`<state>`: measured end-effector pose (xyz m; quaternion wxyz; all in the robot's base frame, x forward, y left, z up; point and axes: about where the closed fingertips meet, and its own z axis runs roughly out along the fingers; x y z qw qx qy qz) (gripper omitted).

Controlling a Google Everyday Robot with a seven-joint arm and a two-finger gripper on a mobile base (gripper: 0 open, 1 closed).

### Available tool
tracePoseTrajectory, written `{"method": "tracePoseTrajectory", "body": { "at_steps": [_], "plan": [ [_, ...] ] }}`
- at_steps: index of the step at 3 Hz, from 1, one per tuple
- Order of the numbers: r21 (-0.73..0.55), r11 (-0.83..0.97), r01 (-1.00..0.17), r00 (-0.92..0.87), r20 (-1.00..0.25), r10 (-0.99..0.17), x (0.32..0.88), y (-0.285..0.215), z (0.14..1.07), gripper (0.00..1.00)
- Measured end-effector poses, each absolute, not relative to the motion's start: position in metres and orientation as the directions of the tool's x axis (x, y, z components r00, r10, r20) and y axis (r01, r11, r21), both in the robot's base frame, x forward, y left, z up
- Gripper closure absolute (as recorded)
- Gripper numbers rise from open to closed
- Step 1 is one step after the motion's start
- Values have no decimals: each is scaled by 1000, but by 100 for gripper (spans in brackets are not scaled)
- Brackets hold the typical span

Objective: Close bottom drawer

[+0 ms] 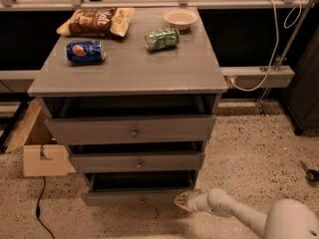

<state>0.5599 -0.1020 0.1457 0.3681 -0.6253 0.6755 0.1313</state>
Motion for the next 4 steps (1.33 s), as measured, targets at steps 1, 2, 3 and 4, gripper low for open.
{"method": "tracePoseTrajectory", "body": {
  "at_steps": [1, 2, 3, 4],
  "plan": [
    [-283, 184, -941, 53, -662, -748, 559, -102, 146, 100],
    [-274, 256, -927, 3, -688, -726, 588, -105, 147, 100],
    [-274, 256, -927, 3, -688, -726, 589, -105, 147, 100],
    [-263, 308, -914, -35, -706, -707, 615, -110, 149, 100]
  ]
}}
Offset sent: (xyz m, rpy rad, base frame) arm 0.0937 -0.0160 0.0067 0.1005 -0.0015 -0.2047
